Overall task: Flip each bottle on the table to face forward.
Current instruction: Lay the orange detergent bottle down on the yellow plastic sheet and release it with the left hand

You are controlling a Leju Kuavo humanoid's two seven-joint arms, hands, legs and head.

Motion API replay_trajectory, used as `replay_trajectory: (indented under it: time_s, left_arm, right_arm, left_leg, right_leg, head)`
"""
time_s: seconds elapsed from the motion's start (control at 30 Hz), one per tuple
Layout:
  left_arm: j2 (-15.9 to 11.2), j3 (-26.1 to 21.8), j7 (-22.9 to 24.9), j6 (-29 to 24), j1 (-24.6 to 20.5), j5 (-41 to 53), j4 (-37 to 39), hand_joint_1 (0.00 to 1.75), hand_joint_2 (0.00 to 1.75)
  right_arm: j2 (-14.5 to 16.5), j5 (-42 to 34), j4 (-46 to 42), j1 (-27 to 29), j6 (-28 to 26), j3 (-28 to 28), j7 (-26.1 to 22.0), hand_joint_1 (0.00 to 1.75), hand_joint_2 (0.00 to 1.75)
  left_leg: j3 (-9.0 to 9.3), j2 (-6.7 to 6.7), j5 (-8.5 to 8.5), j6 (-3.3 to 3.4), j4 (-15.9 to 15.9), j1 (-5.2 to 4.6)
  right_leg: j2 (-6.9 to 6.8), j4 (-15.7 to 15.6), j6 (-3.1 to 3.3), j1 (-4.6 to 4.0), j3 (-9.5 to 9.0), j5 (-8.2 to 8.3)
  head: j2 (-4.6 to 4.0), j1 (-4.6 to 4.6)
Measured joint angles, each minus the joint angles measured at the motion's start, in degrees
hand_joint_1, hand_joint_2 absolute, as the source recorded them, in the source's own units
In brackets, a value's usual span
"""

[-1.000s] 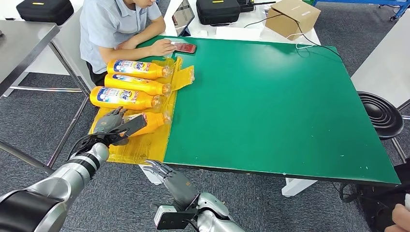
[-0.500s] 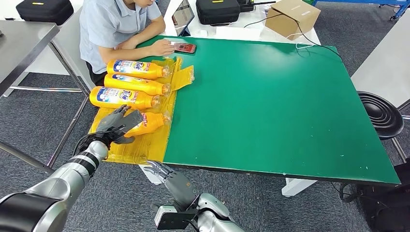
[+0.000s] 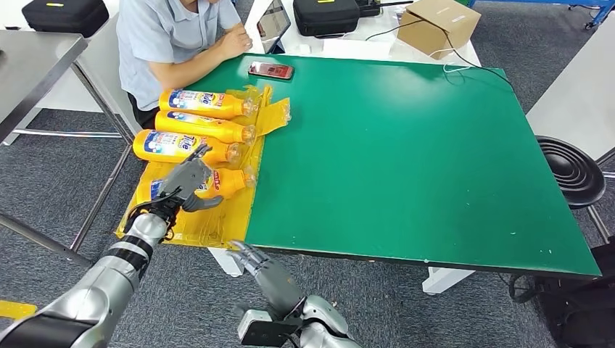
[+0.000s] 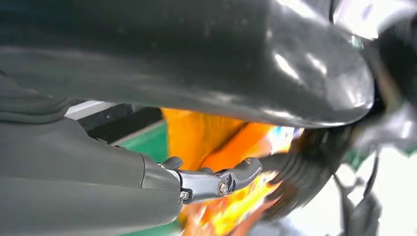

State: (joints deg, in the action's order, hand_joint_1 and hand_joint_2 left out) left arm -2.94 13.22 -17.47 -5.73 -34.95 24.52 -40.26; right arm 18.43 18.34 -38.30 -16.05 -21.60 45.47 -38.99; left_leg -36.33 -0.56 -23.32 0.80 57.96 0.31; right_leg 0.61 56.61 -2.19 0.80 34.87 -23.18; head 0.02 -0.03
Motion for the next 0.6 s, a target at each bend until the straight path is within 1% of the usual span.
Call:
replay_trajectory:
  time_s: [0.13,0.2,0.27,0.33,0.4,0.5,0.6]
  left_arm:
    - [-0.33,-0.04,-0.69,-3.72,5.91,-2.45,-10.57,0.0,1.75]
    - [-0.54,-0.16,-0.72,-5.24,9.51,-3.81,-16.25,0.0,1.75]
    - [-0.63,-0.5,-0.71,-6.44,13.6,-5.92,-22.2,0.0,1.75]
    - [-0.64,-0.85,-0.7,-7.14,17.8,-7.97,-27.94,0.0,1.75]
    - [-0.64,-1.0,-0.69,-7.39,21.06,-9.04,-32.44,0.0,1.75]
    - [-0.12,-1.39,-0.55,-6.78,24.39,-12.85,-37.21,0.0,1.75]
    - [1.78,-1.8,-0.02,-4.45,28.03,-20.76,-41.05,0.0,1.75]
  right_arm:
    - [-1.49,-5.25,-5.71,2.21,-3.42,-2.88,0.0,0.0,1.75]
    - [-2.35,-6.84,-9.75,3.89,-5.88,-4.9,-0.01,0.0,1.75]
    - [-3.37,-8.21,-15.36,6.41,-10.14,-7.08,-0.02,0.0,1.75]
    - [-4.49,-9.41,-21.4,9.04,-14.04,-8.9,-0.02,0.0,0.87]
    - [-5.44,-9.84,-26.05,10.99,-15.67,-10.06,-0.02,0.0,0.0]
    - [-6.08,-8.2,-32.03,13.66,-17.05,-11.72,-0.02,0.0,0.0]
    - [-4.94,-1.25,-39.98,17.5,-18.06,-16.15,-0.02,0.0,0.0]
  left_leg:
    - [-0.02,0.0,-0.03,-0.02,0.0,0.0]
    - [-0.02,0.0,-0.04,-0.02,0.0,0.0]
    - [-0.03,0.0,-0.08,-0.02,0.0,-0.01]
    - [-0.04,0.0,-0.12,-0.04,0.0,-0.01]
    - [-0.06,0.01,-0.14,-0.05,0.0,-0.01]
    - [-0.07,-0.01,-0.15,-0.06,0.0,-0.01]
    - [-0.07,-0.01,-0.16,-0.08,0.0,-0.02]
  right_leg:
    - [0.0,-0.01,0.01,0.0,0.02,-0.02]
    - [0.01,-0.01,0.01,0.0,0.03,-0.04]
    - [0.01,-0.02,0.02,0.01,0.04,-0.06]
    - [0.01,-0.03,0.04,0.01,0.06,-0.08]
    - [0.01,-0.04,0.05,0.01,0.09,-0.1]
    - [0.01,-0.05,0.05,0.0,0.1,-0.1]
    - [0.0,-0.05,0.05,-0.01,0.09,-0.1]
  head:
    - [0.0,0.0]
    - [0.0,0.01]
    - [0.0,0.01]
    - [0.0,0.0]
    - [0.0,0.01]
    - [0.0,0.0]
    - [0.0,-0.01]
